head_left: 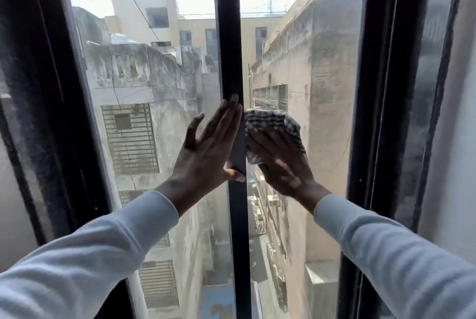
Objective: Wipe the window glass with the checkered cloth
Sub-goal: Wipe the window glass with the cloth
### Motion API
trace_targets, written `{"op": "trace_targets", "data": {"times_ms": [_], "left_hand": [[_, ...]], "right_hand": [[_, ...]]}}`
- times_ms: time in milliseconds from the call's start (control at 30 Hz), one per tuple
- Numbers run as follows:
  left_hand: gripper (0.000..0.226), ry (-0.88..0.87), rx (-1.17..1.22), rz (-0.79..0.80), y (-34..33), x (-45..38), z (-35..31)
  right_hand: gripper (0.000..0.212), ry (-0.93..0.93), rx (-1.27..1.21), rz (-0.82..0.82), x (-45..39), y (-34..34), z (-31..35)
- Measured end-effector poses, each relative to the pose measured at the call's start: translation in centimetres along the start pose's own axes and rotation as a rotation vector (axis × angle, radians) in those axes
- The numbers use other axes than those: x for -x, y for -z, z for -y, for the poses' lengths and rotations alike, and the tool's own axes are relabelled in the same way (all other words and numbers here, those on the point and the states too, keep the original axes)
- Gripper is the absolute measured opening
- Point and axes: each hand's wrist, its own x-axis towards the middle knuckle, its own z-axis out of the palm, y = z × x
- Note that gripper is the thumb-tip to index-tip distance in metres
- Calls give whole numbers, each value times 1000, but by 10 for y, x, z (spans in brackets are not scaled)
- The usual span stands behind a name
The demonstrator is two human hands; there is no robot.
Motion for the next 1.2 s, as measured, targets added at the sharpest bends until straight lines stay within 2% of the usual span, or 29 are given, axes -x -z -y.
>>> {"op": "trace_targets", "data": {"times_ms": [33, 100, 133, 167, 200, 233, 267, 300, 333, 367, 400, 433, 500, 533, 567, 633, 700, 733, 833, 867, 933, 967, 1000, 1100, 1200], "left_hand": [[152, 4, 1, -4, 0, 0, 0], [152, 18, 0, 2, 0, 2, 1], [152, 22, 0, 7, 1, 2, 1], [152, 25, 1, 16, 2, 2, 0], [152, 24, 4, 30, 3, 1, -1], [152, 24, 9, 45, 4, 0, -2], [152, 30, 11, 52, 4, 0, -3], [152, 36, 9, 49, 6, 0, -4], [151, 41, 6, 45, 8, 1, -5], [151, 46, 4, 39, 10, 2, -6], [150, 50, 7, 31, 10, 3, -6], [149, 53, 17, 35, 11, 2, -6], [147, 55, 36, 67, 15, 2, -6], [146, 58, 36, 73, 16, 2, -7], [144, 63, 40, 81, 19, 2, -8], [139, 60, 84, 115, 25, 0, -8], [126, 69, 165, 138, 36, -2, -8], [118, 91, 214, 144, 43, -3, -9], [96, 284, 465, 180, 66, -8, -28], [93, 391, 643, 228, 74, -9, -37], [87, 630, 1208, 331, 94, -11, -53], [80, 709, 1461, 367, 103, -10, -59], [73, 746, 1617, 368, 110, -8, -62], [50, 813, 1779, 148, 120, 4, -67], [33, 729, 1700, -77, 134, 19, -71]], "right_hand": [[56, -79, 41, -45, -19, 6, -17], [55, -496, -57, -202, -25, 7, -25], [56, -752, -184, -151, -10, 4, -10], [57, -900, -408, 10, 10, 1, 18], [57, -856, -549, 147, 27, 5, 44], [57, -620, -474, 191, 39, 4, 56], [59, -374, -285, 205, 41, 1, 50], [61, -160, -106, 160, 30, 0, 31], [62, -25, -7, 89, 7, 5, 5], [61, -21, 40, 31, -18, 12, -16], [58, -120, 49, -14, -39, 20, -34], [55, -305, 2, -69, -48, 28, -41], [51, -642, -125, -99, -36, 27, -19], [50, -723, -170, -67, -19, 23, 5], [48, -756, -265, 8, -3, 22, 28], [42, -759, -617, 123, 11, 44, 52], [38, -935, -1076, 89, -3, 79, 42], [42, -1003, -1266, 127, -10, 99, 31], [51, -1051, -1649, 271, -21, 156, 8], [51, -1047, -1712, 295, -21, 171, 8], [49, -1048, -1808, 315, -20, 193, 12], [49, -1054, -1845, 289, -20, 202, 14], [48, -1063, -1867, 251, -19, 210, 14], [47, -1052, -1850, 174, -8, 229, 13], [36, -1033, -1668, 101, 14, 245, 15]]}}
